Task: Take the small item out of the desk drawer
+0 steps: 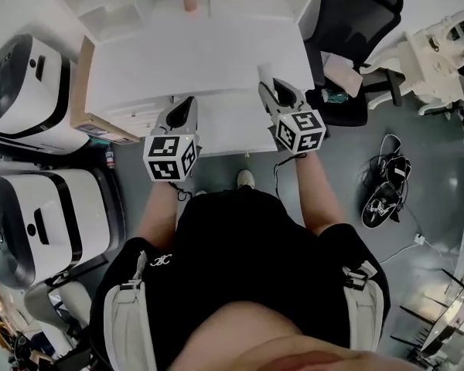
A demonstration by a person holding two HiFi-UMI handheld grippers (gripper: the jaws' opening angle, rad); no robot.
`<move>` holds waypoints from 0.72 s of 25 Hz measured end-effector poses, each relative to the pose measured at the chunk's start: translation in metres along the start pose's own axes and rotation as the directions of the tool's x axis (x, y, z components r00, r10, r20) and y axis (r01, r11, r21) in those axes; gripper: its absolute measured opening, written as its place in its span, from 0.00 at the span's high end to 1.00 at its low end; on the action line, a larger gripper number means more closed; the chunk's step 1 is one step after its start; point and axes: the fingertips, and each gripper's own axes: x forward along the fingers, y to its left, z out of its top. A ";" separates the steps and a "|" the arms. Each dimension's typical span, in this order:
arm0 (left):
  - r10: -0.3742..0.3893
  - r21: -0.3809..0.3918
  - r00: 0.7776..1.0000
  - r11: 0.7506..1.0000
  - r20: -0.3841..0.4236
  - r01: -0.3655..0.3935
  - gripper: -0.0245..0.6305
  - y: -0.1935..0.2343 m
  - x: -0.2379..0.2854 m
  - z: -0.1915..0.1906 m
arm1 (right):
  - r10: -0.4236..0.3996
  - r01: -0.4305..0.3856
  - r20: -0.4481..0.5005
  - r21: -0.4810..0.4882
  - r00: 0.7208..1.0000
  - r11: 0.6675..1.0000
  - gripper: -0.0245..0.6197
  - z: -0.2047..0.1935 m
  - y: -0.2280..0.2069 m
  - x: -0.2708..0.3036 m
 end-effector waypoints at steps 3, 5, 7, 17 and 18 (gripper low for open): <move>-0.038 0.017 0.999 0.999 0.014 0.037 0.94 -0.013 0.005 0.007 | -0.132 0.132 0.057 -0.001 0.990 0.991 0.78 0.028 -0.008 -0.032; -0.058 0.028 0.998 0.998 0.015 0.057 0.94 -0.018 0.007 0.009 | -0.216 0.215 0.080 0.015 0.973 0.976 0.78 0.040 -0.011 -0.053; -0.076 0.038 0.997 0.996 0.009 0.076 0.94 -0.022 0.009 0.010 | -0.278 0.280 0.107 0.005 0.954 0.960 0.78 0.047 -0.011 -0.071; -0.163 0.114 0.987 0.981 0.018 0.160 0.94 -0.043 0.007 0.033 | -0.365 0.362 0.207 0.054 0.908 0.931 0.78 0.065 -0.006 -0.103; -0.168 0.120 0.986 0.979 0.019 0.165 0.94 -0.044 0.007 0.036 | -0.369 0.365 0.208 0.057 0.906 0.929 0.78 0.066 -0.007 -0.103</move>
